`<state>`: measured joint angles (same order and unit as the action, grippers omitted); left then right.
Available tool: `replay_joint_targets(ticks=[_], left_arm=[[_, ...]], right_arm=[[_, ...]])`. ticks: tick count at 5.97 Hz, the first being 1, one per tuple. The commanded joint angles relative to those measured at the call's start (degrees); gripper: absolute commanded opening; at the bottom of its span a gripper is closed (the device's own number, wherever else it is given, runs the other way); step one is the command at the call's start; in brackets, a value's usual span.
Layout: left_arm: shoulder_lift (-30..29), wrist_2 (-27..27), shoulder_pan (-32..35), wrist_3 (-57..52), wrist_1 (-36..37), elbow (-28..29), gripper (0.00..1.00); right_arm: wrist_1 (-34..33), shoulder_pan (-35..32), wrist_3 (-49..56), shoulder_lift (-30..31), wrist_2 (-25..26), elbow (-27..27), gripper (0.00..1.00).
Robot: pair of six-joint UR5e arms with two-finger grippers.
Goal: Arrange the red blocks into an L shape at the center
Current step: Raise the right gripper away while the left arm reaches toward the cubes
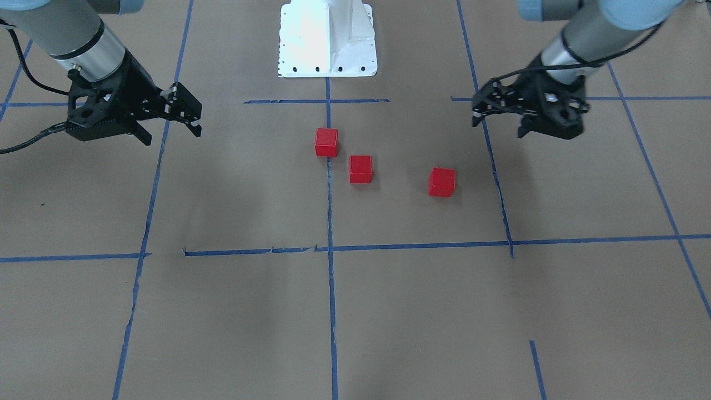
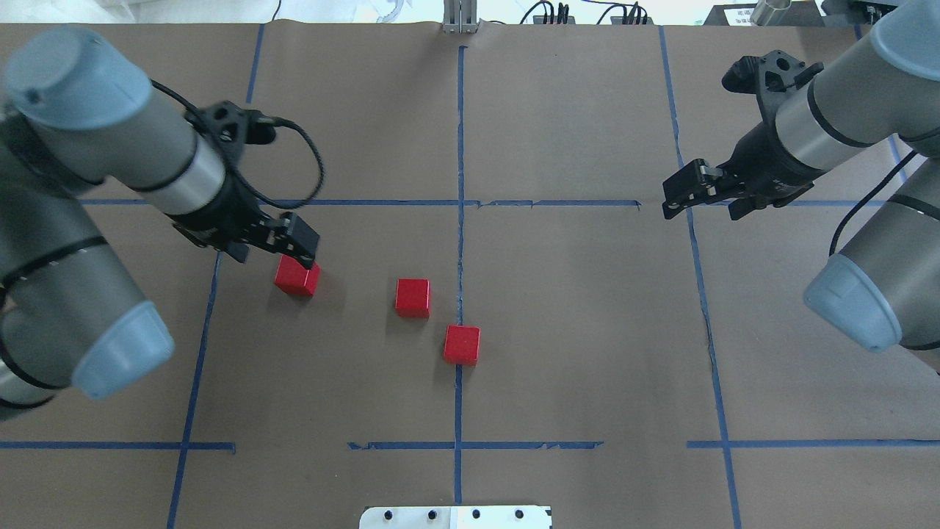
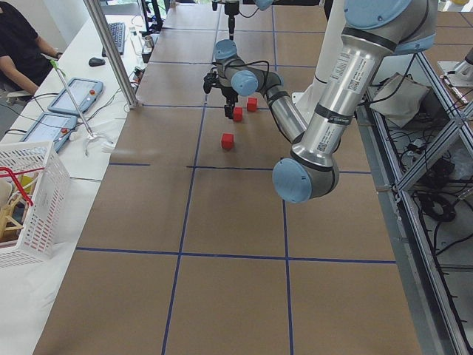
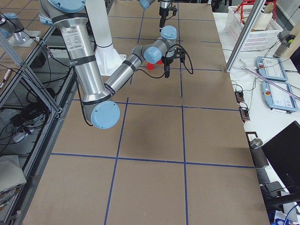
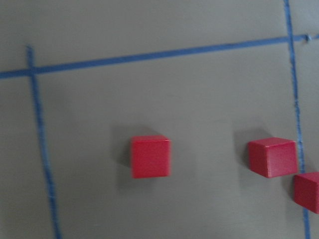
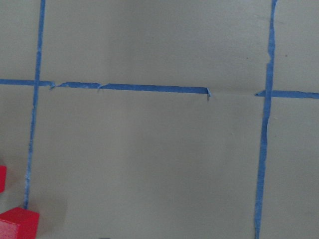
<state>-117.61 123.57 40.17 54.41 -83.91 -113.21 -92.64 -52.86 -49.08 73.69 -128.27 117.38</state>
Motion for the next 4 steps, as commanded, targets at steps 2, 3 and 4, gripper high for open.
replay_joint_targets(ticks=[2,3,4], left_arm=[[-11.11,-9.64,-9.75,13.75,-0.55,13.05,1.00],[-13.76,-14.88,-11.94,16.84,-1.68,17.11,1.00],[-13.96,-15.20,-12.13,17.22,-4.39,19.58,1.00]], right_arm=[[0.09,-1.11,3.38,2.86,-0.14,0.39,1.00],[0.09,-1.10,3.38,2.86,-0.14,0.48,1.00],[0.09,-1.10,3.38,2.95,-0.14,0.48,1.00]])
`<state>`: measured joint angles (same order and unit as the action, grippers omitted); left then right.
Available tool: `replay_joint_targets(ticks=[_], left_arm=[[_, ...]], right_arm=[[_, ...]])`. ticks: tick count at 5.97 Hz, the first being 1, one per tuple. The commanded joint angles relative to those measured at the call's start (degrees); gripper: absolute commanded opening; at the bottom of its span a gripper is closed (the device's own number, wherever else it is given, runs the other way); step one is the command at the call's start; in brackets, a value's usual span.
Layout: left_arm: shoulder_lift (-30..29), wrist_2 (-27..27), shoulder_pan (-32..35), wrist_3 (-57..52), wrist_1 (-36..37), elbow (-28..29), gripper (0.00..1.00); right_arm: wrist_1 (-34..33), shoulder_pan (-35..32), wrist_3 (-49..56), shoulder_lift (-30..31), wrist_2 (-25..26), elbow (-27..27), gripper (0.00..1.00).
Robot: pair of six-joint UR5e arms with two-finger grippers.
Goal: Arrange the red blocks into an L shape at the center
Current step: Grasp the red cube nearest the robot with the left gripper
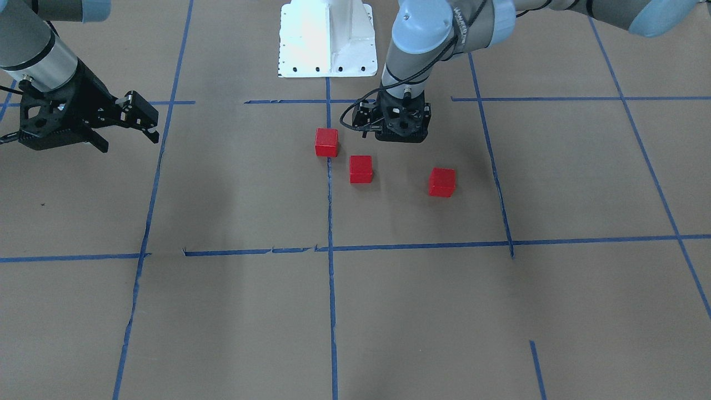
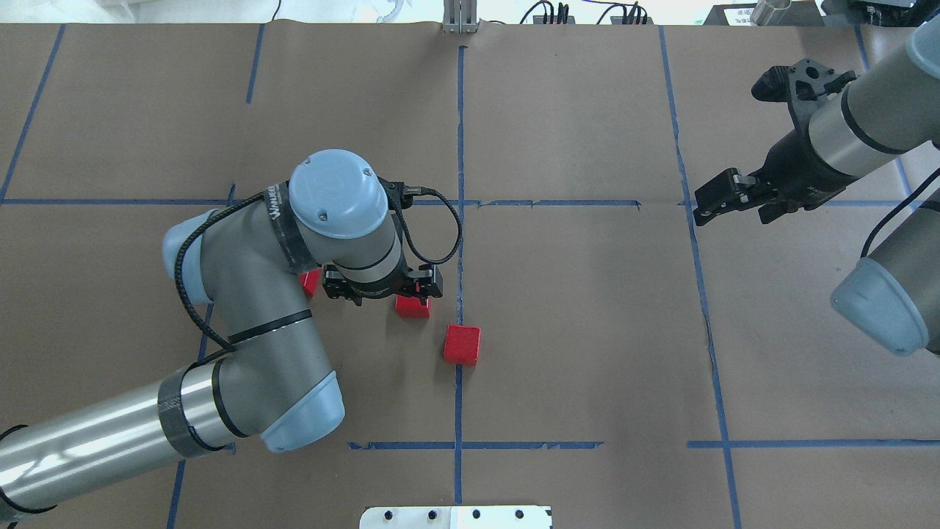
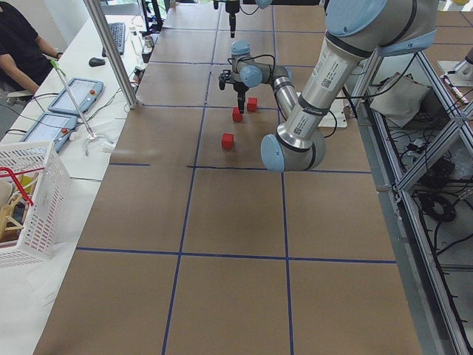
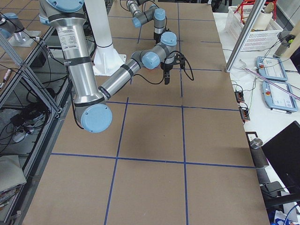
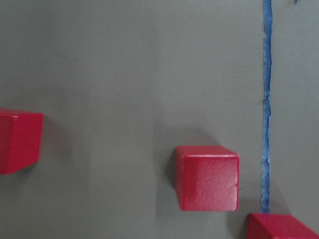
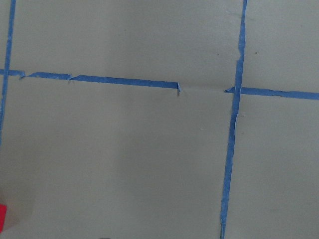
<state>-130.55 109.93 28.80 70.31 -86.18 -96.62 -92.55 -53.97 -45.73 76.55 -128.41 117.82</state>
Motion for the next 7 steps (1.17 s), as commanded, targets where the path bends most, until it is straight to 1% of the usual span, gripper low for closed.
replay_joint_targets(ticks=[1,3,4,5,6,7], left_arm=[[-1.98,-1.56,-0.77,1.40,-3.37,5.72,1.00],[-3.31,-1.56,-0.94,1.41,-4.52,9.07,1.00],[-3.22,-1.56,-1.03,2.62,-6.79,10.39,0.97],[-3.22,-1.56,-1.20,3.94,-8.20,11.10,0.91],[-3.31,-1.56,-1.21,3.95,-8.22,11.11,0.70],[-3.31,-1.56,-1.21,3.78,-8.22,10.93,0.26]], right_arm=[[0.00,0.00,-0.06,0.09,0.00,0.13,1.00],[0.00,0.00,-0.06,0.18,0.09,0.22,1.00],[0.00,0.00,-0.15,0.18,0.09,0.22,1.00],[0.00,0.00,-0.23,0.18,0.09,0.48,1.00],[-0.09,0.00,-0.23,0.18,0.09,0.75,1.00],[0.00,0.00,-0.32,0.18,0.09,0.75,1.00]])
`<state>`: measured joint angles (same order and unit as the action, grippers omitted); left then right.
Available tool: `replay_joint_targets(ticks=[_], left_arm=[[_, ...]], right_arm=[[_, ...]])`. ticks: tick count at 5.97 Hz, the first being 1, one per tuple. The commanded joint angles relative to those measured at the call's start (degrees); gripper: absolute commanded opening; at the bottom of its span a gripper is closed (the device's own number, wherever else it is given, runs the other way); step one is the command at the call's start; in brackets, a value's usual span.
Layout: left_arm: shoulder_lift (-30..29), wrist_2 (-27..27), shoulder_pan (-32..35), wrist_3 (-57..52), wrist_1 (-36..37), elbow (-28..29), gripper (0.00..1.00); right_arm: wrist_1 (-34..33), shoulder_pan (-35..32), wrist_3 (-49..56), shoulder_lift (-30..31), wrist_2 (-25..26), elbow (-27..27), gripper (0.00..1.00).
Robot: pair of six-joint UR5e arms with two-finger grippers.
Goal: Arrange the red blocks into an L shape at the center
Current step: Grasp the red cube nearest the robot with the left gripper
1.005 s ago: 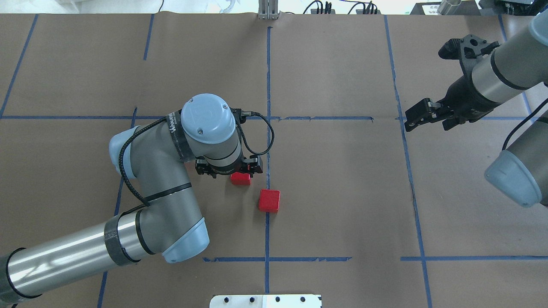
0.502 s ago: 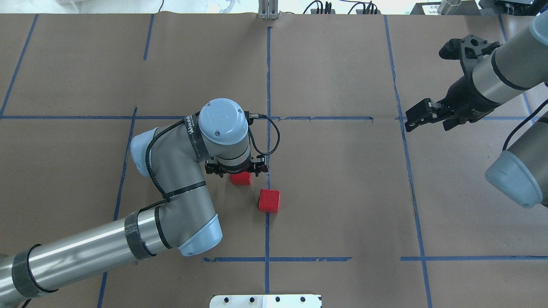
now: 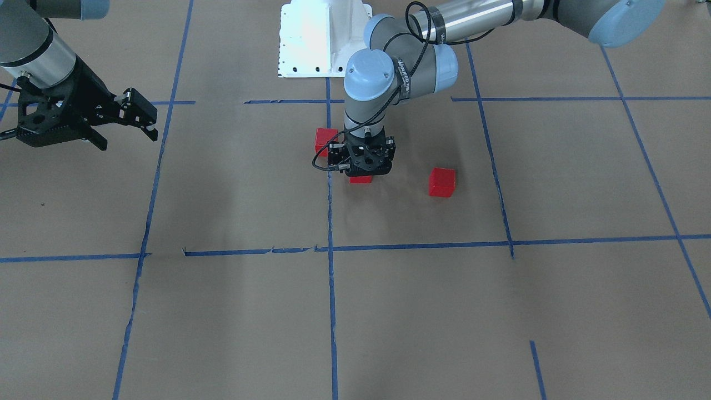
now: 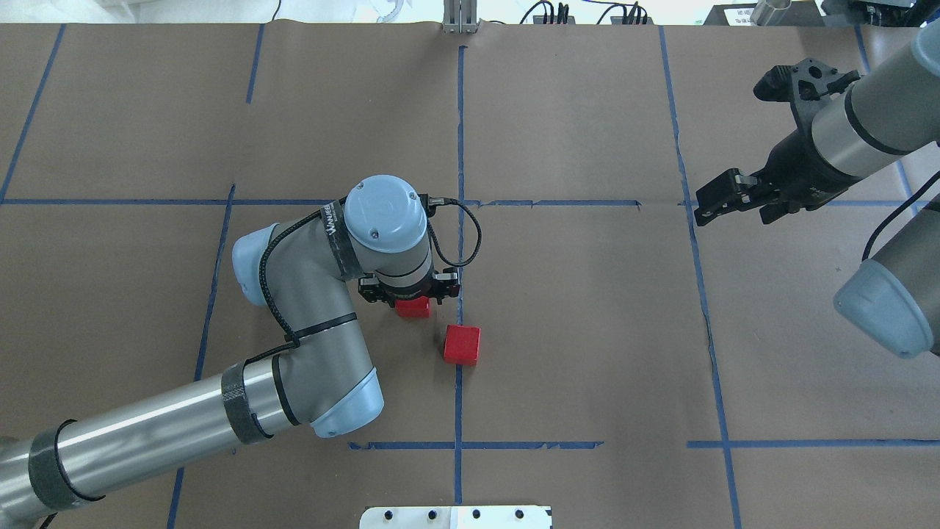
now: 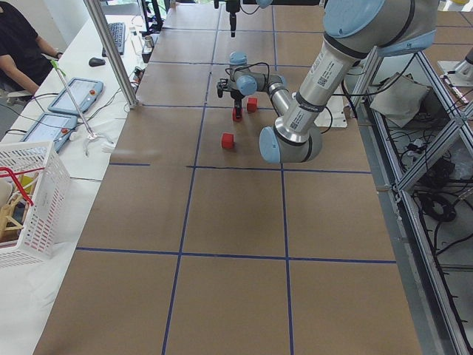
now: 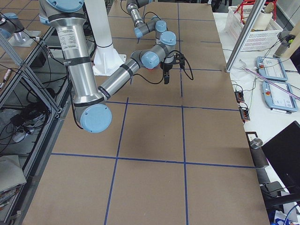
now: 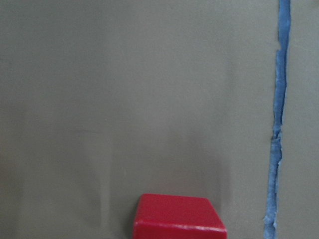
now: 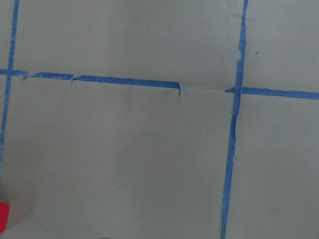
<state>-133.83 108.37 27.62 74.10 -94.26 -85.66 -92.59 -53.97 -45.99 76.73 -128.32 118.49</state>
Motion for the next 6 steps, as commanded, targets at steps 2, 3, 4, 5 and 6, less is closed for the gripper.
replay_joint_targets(ticks=[2,3,4,5,6], left_arm=[[-2.73,-2.44,-0.02,0.34,0.22,-0.13,0.00],[-4.58,-5.07,-0.11,1.91,0.65,0.14,0.00],[-4.86,-5.18,-0.37,2.45,1.09,0.23,0.00],[-4.86,-5.53,-2.38,3.58,1.27,0.40,0.00],[-5.38,-9.02,-4.40,4.38,1.27,1.10,0.00]], right_arm=[[-0.05,-0.09,-0.15,0.09,0.00,0.08,1.00],[0.04,-0.09,-0.15,0.61,0.00,0.08,1.00],[-0.05,-0.09,-0.15,0.70,0.00,0.43,1.00],[0.04,-0.09,-0.15,0.71,0.00,0.43,1.00],[0.04,-0.09,-0.15,0.79,0.00,0.52,1.00]])
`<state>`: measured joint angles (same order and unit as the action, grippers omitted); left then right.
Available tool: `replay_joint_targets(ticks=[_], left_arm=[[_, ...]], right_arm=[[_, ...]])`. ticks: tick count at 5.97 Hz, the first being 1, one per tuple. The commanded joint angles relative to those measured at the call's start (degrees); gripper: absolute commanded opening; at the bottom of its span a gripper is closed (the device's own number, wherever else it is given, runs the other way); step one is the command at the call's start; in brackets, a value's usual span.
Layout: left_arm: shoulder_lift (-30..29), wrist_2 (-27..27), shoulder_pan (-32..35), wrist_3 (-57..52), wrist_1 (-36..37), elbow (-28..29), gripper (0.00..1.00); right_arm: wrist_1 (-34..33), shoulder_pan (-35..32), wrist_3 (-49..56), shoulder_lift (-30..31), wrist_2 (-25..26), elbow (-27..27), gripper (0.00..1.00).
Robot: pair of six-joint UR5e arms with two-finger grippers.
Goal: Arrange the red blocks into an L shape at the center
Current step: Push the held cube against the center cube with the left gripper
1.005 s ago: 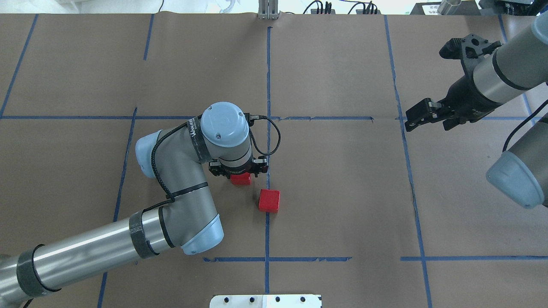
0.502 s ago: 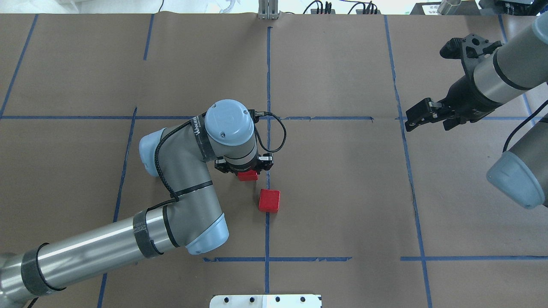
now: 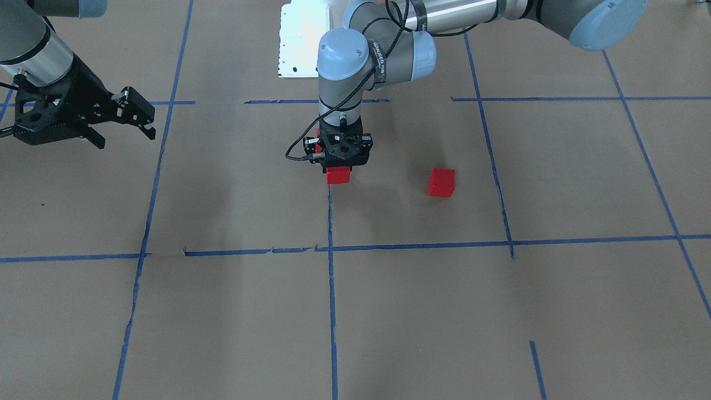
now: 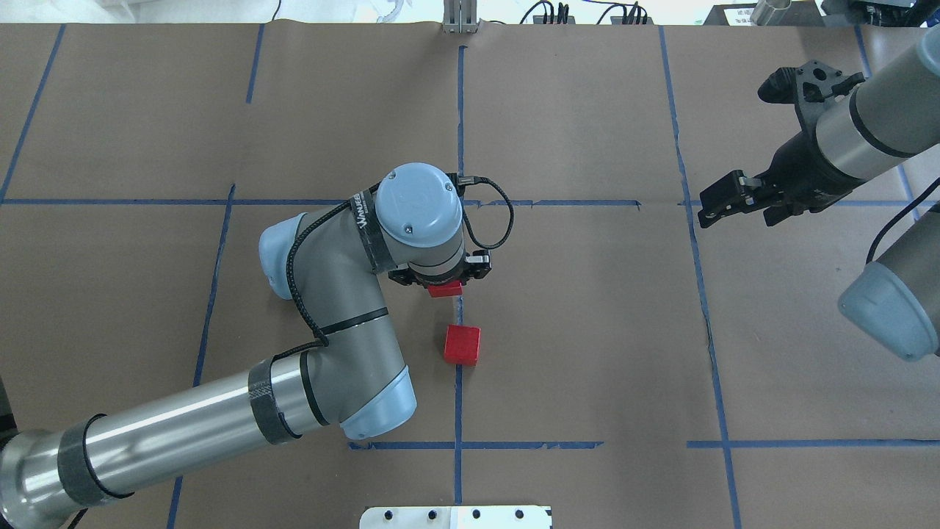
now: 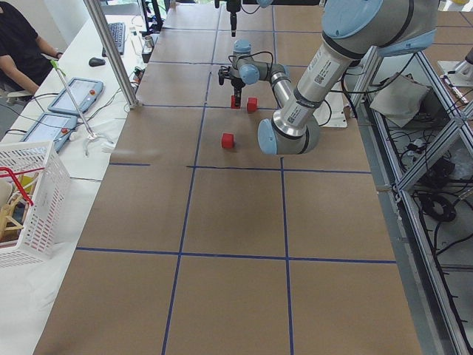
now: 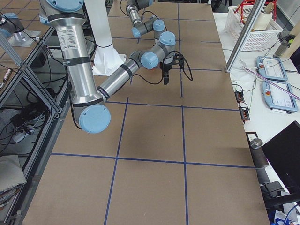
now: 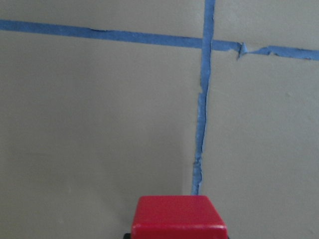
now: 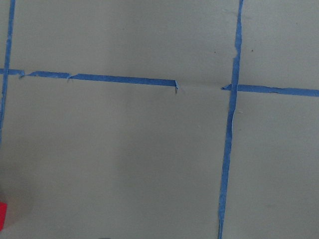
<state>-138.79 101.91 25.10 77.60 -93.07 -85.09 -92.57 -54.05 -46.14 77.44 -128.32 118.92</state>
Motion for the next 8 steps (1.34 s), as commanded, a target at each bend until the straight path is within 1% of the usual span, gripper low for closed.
replay_joint_targets(ticks=[1,6,8], left_arm=[[-0.43,-2.77,-2.24,0.88,0.08,0.89,0.00],[-0.25,-2.69,-2.86,1.06,0.08,0.98,0.00],[-0.25,-2.69,-2.95,3.24,-0.01,0.81,0.00]], right_arm=[[0.02,0.00,0.00,0.08,0.00,0.00,1.00],[0.02,0.09,0.00,0.34,0.00,0.09,1.00],[0.02,0.09,0.00,0.34,0.00,0.09,1.00]])
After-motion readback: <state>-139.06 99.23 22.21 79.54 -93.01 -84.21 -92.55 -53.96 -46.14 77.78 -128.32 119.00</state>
